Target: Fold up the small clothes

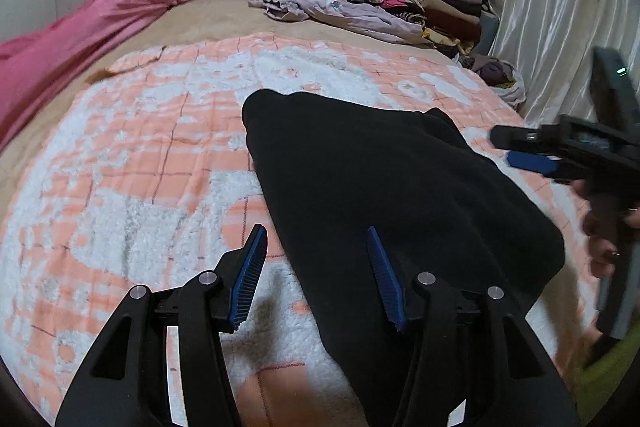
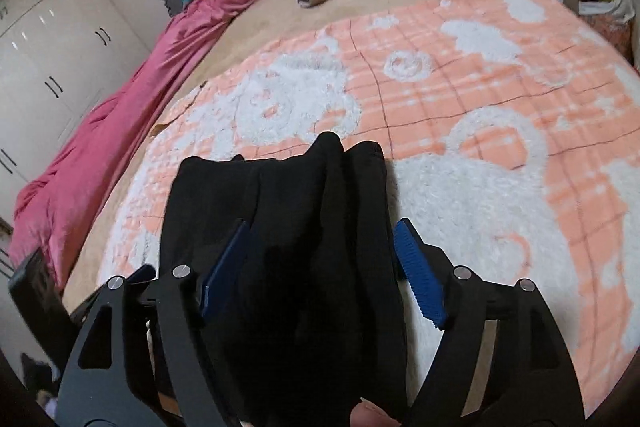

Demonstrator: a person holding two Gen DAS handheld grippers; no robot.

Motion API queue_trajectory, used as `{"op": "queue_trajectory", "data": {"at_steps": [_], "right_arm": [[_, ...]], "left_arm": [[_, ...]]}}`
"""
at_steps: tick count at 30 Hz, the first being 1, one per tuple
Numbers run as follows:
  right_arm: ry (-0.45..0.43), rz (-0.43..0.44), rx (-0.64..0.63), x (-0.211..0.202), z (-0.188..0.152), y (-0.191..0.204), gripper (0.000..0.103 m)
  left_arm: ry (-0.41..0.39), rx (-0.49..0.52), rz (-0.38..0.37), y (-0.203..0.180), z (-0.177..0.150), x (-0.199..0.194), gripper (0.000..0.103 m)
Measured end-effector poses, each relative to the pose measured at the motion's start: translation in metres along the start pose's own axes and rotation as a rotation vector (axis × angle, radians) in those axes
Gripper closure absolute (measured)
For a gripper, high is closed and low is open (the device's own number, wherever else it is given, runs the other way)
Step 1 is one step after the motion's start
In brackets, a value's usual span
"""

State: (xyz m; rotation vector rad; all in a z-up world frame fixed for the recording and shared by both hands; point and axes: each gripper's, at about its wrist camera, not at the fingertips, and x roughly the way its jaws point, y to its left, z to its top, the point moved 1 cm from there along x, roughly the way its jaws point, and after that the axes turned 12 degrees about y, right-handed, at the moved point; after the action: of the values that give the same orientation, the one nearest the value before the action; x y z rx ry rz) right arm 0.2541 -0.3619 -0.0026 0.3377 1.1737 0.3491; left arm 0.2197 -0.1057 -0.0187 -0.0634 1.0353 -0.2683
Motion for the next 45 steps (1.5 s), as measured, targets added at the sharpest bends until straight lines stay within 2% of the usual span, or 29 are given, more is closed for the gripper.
{"op": "queue_trajectory", "data": {"at_steps": [2,4,5,9,12,18,25,27,33,37,40,42,45], "right_arm": [[0.04,0.028,0.005,0.016,0.004,-0.002,0.036],[0.067,0.043,-0.003,0.026,0.004,0.001,0.042],[0.069,0.038,-0.008,0.027,0.004,0.004,0.049],[0.045,-0.013,-0.044,0.021,0.0,0.014,0.06],[-0.008,-0.086,-0.063,0.009,-0.002,0.022,0.06],[0.033,-0.044,-0.071,0.023,-0.004,0.019,0.06],[0.023,0.005,-0.037,0.025,-0.002,0.011,0.06],[0.034,0.018,-0.059,0.027,-0.004,0.016,0.073],[0.004,-0.005,-0.117,0.024,-0.007,0.028,0.091],[-0.036,-0.013,-0.133,0.015,-0.009,0.033,0.093],[-0.081,-0.018,-0.147,-0.002,-0.009,0.038,0.094],[-0.096,-0.029,-0.148,-0.012,-0.009,0.038,0.095],[-0.099,-0.061,-0.134,-0.021,-0.006,0.03,0.095]], "left_arm": [[0.001,-0.003,-0.011,0.002,0.0,0.001,0.053],[-0.001,-0.003,-0.012,0.001,0.0,0.0,0.053],[-0.002,-0.005,-0.013,0.001,0.0,0.001,0.053],[-0.013,0.004,-0.007,-0.001,-0.002,0.0,0.053],[-0.018,0.008,-0.005,-0.002,-0.003,-0.003,0.053],[-0.017,0.011,-0.01,-0.005,-0.004,-0.004,0.053],[-0.015,0.019,-0.01,-0.008,-0.005,-0.006,0.052],[-0.016,0.02,-0.008,-0.008,-0.005,-0.006,0.052],[-0.016,0.025,-0.004,-0.008,-0.006,-0.007,0.052],[-0.017,0.026,-0.005,-0.008,-0.005,-0.007,0.052],[-0.019,0.028,-0.035,-0.009,-0.005,-0.011,0.05],[-0.02,0.038,-0.072,-0.013,-0.006,-0.014,0.045],[-0.021,0.066,-0.101,-0.022,-0.007,-0.018,0.045]]}}
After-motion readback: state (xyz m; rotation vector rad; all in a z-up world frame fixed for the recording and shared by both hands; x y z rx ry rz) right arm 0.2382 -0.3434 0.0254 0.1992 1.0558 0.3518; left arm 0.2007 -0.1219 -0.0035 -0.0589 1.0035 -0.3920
